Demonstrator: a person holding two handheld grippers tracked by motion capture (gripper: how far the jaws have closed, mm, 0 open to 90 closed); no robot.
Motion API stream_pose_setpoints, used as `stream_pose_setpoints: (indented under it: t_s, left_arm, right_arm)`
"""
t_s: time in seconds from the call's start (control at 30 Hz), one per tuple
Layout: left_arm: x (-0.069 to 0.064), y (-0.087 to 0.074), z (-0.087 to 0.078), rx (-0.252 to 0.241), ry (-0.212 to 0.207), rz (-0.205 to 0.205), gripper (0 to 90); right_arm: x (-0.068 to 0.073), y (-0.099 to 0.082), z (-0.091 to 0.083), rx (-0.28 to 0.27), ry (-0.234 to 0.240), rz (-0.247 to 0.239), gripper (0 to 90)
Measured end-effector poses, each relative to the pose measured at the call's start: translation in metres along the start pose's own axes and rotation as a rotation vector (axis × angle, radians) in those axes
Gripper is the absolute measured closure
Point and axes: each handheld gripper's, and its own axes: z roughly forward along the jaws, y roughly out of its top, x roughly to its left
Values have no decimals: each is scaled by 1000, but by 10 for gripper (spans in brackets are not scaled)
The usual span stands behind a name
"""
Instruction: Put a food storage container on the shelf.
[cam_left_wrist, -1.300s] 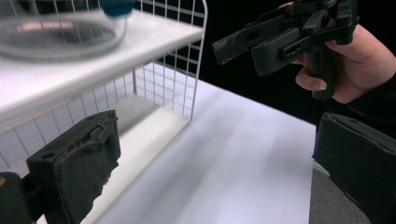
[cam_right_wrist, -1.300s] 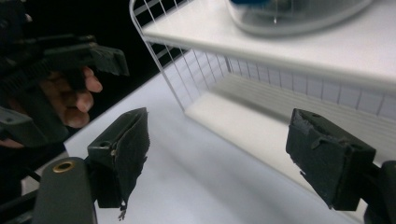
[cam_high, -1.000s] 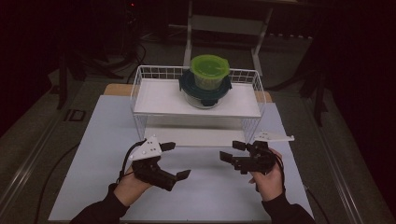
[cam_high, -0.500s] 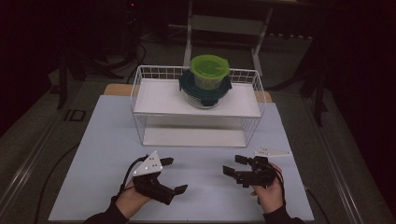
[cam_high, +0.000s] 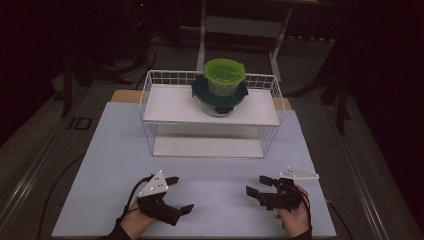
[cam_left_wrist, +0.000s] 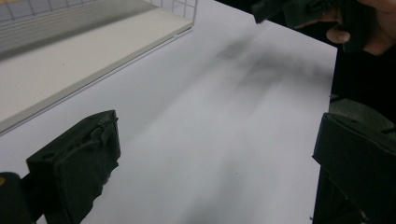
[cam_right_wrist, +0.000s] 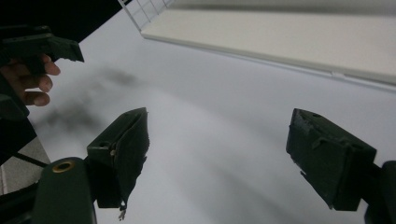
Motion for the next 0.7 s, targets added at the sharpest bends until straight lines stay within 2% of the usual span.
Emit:
stream_pose_setpoints:
  t_s: [0.2,0.23,0.7]
  left_arm:
    - [1,-10,-3,7,13,3,1]
    - [1,-11,-3,12,12,6,1]
    - [7,-15,-7,-7,25,-4,1]
  right_arm:
    - [-5,-9,-5,9,-29,-5,205]
    - [-7,-11,-6,10,-45,-8,205]
    - [-14,-14,-3,20,-50,3,205]
